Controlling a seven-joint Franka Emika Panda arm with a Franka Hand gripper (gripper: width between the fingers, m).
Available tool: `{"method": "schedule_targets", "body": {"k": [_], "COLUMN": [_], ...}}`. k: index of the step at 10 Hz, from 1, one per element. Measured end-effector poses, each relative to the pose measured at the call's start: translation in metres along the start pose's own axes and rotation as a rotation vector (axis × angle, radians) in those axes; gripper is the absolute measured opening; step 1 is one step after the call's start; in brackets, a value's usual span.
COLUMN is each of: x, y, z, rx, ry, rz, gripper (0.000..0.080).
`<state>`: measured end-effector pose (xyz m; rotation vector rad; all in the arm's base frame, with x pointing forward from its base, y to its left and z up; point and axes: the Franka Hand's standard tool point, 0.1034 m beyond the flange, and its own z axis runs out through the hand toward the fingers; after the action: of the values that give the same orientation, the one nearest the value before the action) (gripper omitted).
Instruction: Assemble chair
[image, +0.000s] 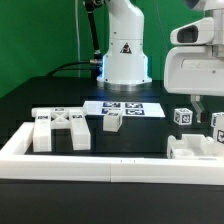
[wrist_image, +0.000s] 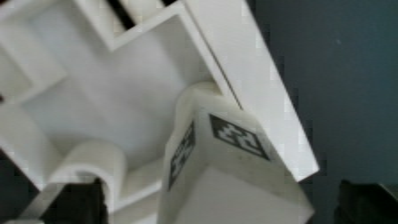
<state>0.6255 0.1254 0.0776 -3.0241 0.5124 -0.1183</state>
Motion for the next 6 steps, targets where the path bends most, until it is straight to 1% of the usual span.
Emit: {"method": "schedule_targets", "body": {"k": [2,3,5,6], "x": [-0.0006,-0.0005,-0.0003,0.0001], "y": [-0.0009,-0.0006,-0.0003,0.0003], "z": [0.0002,0.0002,0.0001,0.0], "rx": [0.0,-0.008,-0.013,-0.03], "ry": [0.0,0.002,0.002,0.005], "rz": [-0.157,-0.285,-0.444,-0.558], "gripper": [0.0649,0.0649,0.0649,0.0649]}}
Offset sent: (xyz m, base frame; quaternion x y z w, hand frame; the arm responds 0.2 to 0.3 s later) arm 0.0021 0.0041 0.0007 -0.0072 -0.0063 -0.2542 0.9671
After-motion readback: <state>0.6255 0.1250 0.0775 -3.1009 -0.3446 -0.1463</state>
